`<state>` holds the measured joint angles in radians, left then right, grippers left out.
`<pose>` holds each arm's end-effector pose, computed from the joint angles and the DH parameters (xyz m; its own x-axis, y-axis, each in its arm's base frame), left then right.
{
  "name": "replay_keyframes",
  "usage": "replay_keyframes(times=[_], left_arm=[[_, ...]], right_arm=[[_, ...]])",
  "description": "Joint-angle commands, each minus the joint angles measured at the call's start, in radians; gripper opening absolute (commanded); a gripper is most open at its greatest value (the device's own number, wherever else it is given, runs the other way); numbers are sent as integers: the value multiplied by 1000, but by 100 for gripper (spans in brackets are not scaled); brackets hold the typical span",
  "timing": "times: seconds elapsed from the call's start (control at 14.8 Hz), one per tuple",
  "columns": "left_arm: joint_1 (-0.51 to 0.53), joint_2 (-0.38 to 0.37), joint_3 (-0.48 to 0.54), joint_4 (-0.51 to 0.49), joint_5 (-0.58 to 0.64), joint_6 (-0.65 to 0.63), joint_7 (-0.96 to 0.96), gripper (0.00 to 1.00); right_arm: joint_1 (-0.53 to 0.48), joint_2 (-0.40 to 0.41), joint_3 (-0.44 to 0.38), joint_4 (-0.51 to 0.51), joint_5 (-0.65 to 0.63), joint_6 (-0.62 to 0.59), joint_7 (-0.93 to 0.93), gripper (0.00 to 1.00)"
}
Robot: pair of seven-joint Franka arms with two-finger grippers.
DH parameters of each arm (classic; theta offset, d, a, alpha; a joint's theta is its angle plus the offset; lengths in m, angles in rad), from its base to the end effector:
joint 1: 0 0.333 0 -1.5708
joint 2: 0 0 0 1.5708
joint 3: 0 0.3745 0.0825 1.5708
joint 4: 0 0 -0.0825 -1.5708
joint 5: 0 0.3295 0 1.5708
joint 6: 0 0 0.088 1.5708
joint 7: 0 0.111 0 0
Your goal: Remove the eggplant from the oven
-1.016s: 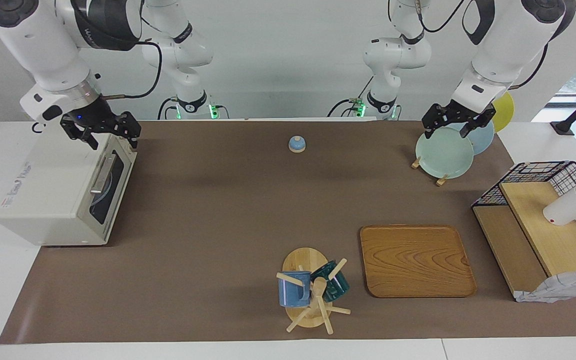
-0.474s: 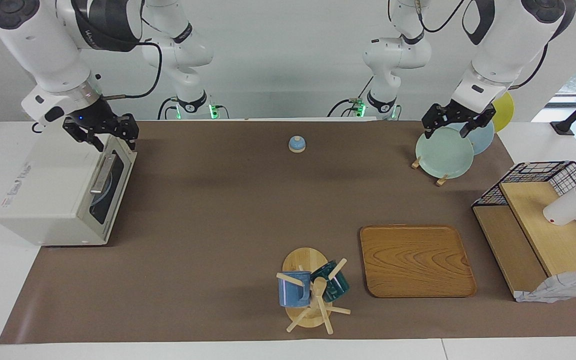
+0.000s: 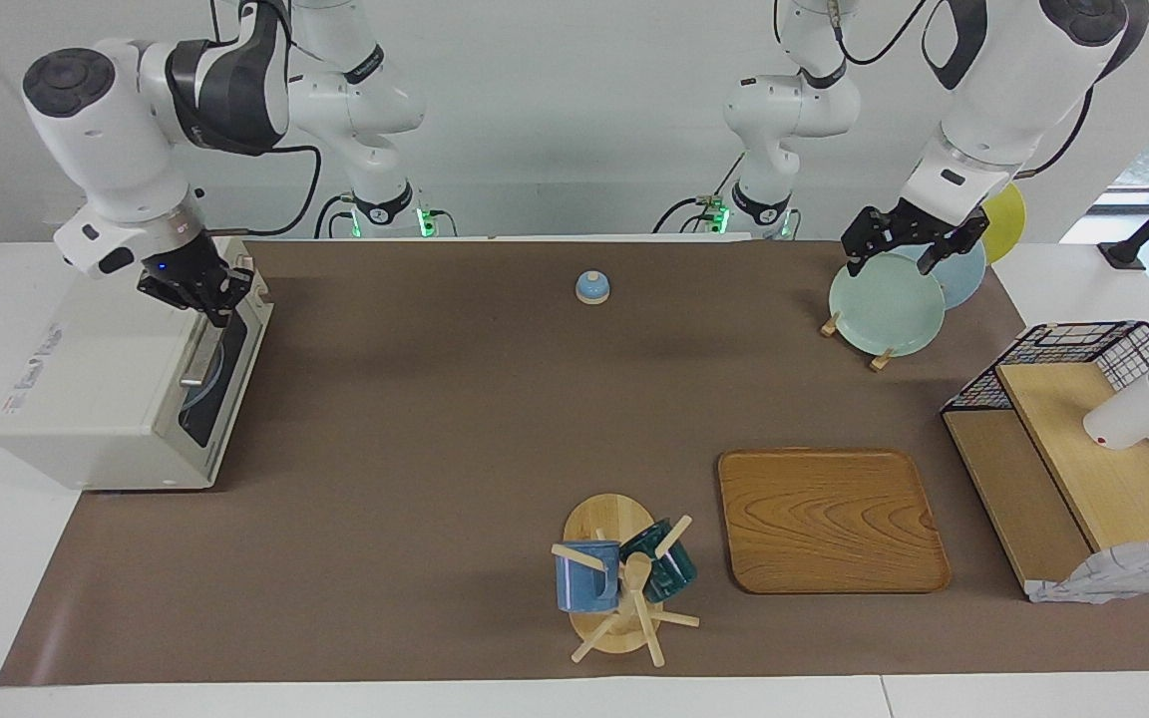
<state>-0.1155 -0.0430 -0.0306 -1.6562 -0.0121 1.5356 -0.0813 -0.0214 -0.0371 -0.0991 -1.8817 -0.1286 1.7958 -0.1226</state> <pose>0.4728 -0.0714 0.6617 0.9948 -0.0646 -0.0782 -0.0645 -0.9979 0.0044 0.4858 -0.0712 0.5860 0.9974 0.0303 -0.0649 0.0375 -0.9929 0.1127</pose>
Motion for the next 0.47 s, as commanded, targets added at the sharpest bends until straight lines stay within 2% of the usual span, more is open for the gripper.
replay_keyframes(times=[0.0, 0.41], left_arm=[[-4, -11, 3, -4, 24, 1, 3, 100], [-4, -11, 3, -4, 24, 0, 1, 100]], right_arm=[[-17, -40, 4, -75, -34, 36, -28, 0], [-61, -46, 6, -143, -49, 80, -42, 0]])
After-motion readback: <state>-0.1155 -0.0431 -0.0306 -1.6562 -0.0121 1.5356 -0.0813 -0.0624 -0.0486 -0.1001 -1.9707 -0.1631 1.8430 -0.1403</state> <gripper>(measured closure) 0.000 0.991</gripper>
